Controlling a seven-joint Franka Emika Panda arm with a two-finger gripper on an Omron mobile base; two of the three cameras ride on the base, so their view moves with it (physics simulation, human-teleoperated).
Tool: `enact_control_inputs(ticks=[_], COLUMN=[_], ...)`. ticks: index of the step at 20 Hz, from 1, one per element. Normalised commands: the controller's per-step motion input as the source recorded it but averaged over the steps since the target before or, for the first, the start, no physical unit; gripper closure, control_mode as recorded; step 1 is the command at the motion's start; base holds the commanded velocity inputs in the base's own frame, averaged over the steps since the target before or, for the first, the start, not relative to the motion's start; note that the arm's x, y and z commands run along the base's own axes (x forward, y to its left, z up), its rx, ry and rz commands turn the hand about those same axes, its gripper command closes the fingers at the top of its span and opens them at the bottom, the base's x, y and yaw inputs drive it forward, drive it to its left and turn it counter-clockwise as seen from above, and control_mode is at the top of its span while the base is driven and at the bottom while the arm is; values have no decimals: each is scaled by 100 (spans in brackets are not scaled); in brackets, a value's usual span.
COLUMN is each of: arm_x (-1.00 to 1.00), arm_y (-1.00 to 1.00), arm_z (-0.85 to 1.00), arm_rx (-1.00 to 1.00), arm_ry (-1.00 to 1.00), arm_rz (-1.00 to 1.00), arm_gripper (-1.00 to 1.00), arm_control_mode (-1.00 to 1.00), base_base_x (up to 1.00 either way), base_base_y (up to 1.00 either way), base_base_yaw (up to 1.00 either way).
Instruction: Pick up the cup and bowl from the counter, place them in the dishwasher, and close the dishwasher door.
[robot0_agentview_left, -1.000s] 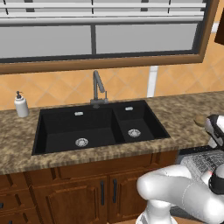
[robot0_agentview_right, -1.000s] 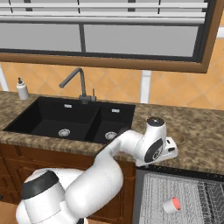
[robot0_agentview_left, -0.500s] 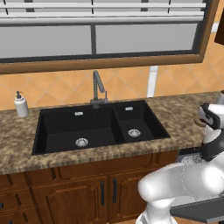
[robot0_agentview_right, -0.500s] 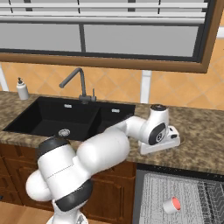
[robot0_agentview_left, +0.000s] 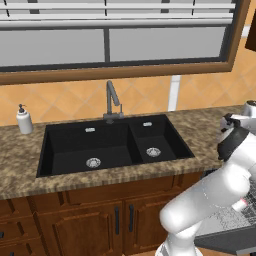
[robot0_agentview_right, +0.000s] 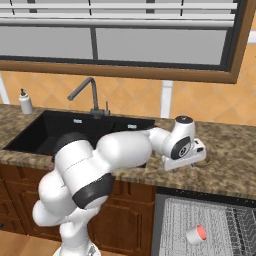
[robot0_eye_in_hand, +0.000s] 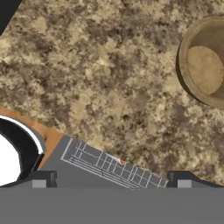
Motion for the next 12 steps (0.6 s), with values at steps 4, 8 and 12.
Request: enact_control_inputs(ticks=[4,8,12], arm_x=[38,30,25], arm_y=[0,0,0], arm_z=[-16,-4,0], arm_rx=[0,0,0], arm_ry=[0,0,0], arm_rz=[-3,-24,-27], arm_gripper=[-100,-100,-100], arm_control_mode=[-100,-100,-100], base_base_x=[0,0,0], base_base_y=[0,0,0], base_base_yaw=[0,0,0])
